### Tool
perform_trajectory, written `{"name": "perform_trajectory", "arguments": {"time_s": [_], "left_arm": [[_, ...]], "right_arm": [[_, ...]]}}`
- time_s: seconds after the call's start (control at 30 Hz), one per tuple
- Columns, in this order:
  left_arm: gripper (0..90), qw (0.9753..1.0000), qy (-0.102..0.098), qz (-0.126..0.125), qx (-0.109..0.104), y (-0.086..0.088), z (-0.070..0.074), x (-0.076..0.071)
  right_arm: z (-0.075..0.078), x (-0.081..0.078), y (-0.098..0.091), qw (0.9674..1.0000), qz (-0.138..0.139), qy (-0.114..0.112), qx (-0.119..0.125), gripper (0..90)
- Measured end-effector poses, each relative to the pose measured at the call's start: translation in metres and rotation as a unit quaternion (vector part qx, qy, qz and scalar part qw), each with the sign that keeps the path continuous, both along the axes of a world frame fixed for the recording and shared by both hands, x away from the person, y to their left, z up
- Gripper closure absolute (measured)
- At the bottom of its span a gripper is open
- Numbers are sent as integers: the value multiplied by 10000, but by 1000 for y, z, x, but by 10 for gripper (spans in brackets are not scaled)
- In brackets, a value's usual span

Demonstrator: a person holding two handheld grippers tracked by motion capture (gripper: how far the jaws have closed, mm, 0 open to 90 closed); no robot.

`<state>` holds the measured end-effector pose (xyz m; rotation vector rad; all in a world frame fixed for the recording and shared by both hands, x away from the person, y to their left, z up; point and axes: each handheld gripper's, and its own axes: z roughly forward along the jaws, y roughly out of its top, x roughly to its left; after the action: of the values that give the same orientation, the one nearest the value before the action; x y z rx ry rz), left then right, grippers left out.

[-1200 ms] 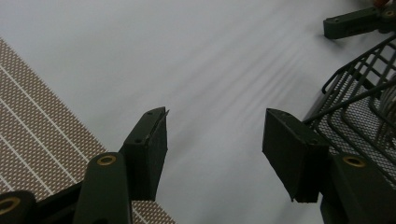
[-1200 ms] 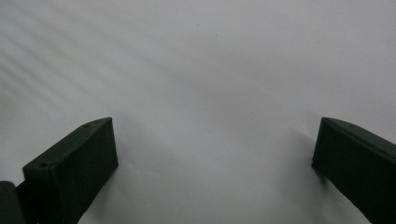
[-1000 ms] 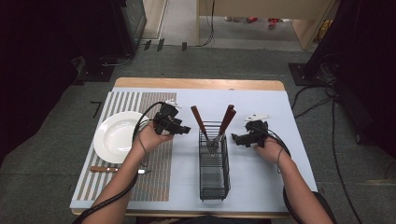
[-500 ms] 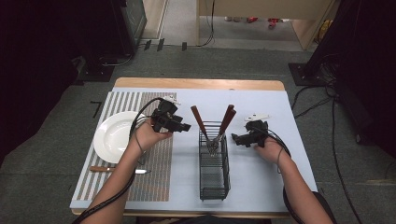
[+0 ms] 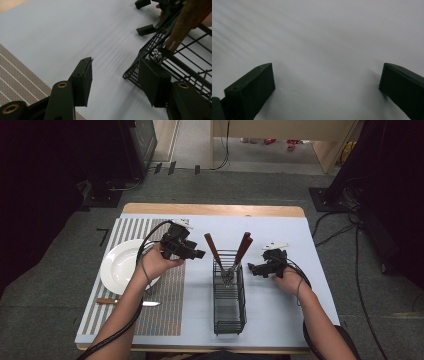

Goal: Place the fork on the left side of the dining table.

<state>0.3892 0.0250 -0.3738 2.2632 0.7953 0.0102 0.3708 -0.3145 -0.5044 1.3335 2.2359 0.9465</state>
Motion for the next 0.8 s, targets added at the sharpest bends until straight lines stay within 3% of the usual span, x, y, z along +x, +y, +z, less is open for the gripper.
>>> {"name": "perform_trajectory", "arguments": {"time_s": [0.8], "left_arm": [[478, 9989, -212, -276, -307, -3, 42, -9]], "right_arm": [[0, 0, 0, 10000, -6, 4, 7, 0]]}}
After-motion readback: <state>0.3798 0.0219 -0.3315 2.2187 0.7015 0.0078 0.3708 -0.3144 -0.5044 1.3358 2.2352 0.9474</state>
